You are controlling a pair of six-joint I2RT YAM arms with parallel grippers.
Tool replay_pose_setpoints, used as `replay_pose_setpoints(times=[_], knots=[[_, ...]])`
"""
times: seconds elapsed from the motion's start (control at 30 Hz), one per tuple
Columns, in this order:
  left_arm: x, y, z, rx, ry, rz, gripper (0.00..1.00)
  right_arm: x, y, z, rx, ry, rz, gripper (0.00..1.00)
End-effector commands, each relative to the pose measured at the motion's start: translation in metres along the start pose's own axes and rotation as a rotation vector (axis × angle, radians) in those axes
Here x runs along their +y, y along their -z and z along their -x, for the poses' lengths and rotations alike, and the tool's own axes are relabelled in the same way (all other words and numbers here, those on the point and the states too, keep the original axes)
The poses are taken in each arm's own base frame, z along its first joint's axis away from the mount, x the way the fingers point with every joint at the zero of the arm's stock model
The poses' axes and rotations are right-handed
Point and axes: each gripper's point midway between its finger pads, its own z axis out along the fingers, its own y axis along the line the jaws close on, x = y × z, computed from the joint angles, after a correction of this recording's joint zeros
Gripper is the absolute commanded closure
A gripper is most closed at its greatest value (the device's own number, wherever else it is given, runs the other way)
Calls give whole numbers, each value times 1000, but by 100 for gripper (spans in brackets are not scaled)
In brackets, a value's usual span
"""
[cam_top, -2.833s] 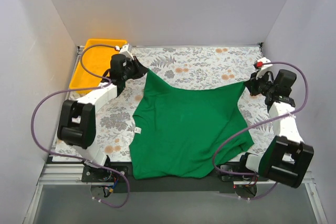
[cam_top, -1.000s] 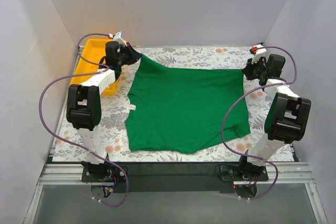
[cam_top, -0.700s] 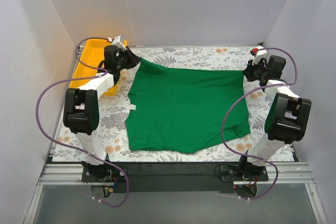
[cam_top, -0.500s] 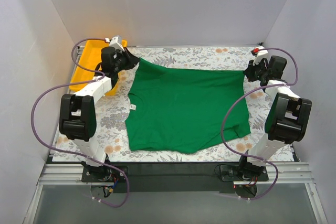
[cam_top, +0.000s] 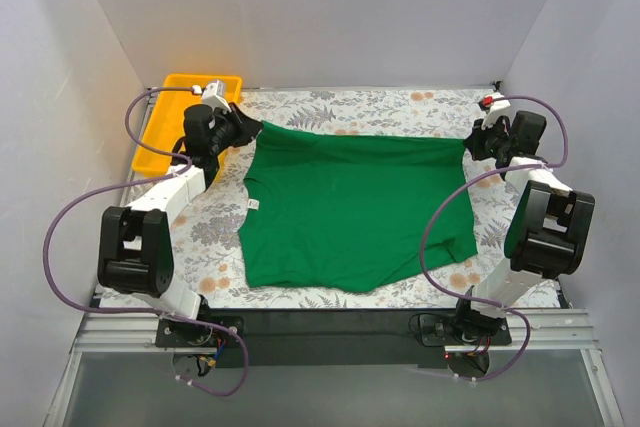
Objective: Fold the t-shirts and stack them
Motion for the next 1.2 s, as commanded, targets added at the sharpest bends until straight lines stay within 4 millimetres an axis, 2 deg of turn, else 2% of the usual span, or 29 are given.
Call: replay_pose_setpoints(times=[0.0, 0.23, 0.57, 0.9, 1.07, 1.17], knots=[[-17, 19, 18, -58, -23, -37, 100, -5, 11, 20, -57, 46, -20, 99], [-22, 41, 10, -63, -16, -40, 100, -4, 15, 14, -51, 42, -19, 99], [-23, 56, -8, -38, 23, -46, 100, 0, 17, 5, -35, 30, -4, 99], [-19, 67, -34, 11, 54, -48, 100, 9, 26, -17, -3, 29, 25, 99], [-11, 72, -55, 54, 82, -32, 100, 10, 29, -30, 25, 16, 44, 99], [-10, 74, -61, 64, 91, -31, 100, 11, 30, -35, 37, 7, 56, 99]])
